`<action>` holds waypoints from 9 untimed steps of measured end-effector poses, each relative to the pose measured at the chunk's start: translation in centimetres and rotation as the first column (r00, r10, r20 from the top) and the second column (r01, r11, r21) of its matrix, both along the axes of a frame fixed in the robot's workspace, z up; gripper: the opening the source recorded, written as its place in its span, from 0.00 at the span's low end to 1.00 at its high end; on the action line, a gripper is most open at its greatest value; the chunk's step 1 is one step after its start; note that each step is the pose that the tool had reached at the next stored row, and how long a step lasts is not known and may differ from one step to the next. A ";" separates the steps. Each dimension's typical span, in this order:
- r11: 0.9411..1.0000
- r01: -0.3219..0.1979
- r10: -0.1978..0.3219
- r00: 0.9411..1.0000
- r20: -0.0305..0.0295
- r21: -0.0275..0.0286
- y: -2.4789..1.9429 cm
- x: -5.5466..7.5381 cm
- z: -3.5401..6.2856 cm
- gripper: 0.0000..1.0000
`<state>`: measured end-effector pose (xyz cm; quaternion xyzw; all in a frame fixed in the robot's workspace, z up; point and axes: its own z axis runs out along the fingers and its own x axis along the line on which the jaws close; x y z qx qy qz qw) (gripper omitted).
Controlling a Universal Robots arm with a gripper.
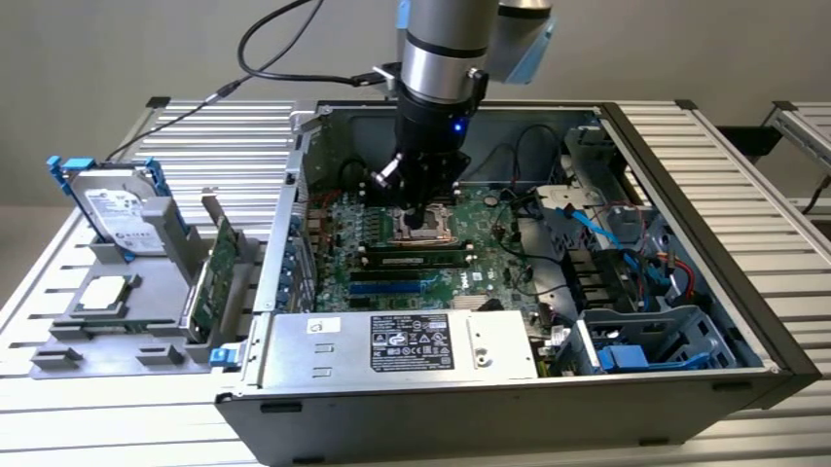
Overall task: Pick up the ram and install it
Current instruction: 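Press down the ram until it locks into place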
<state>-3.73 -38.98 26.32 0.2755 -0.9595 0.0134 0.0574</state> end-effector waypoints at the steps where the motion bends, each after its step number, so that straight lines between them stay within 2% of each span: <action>1: 1.000 0.011 -0.011 1.000 0.003 0.000 0.00 0.0 0.00 0.11; 9: 0.995 0.101 -0.101 0.995 0.022 0.001 0.02 0.0 0.01 0.11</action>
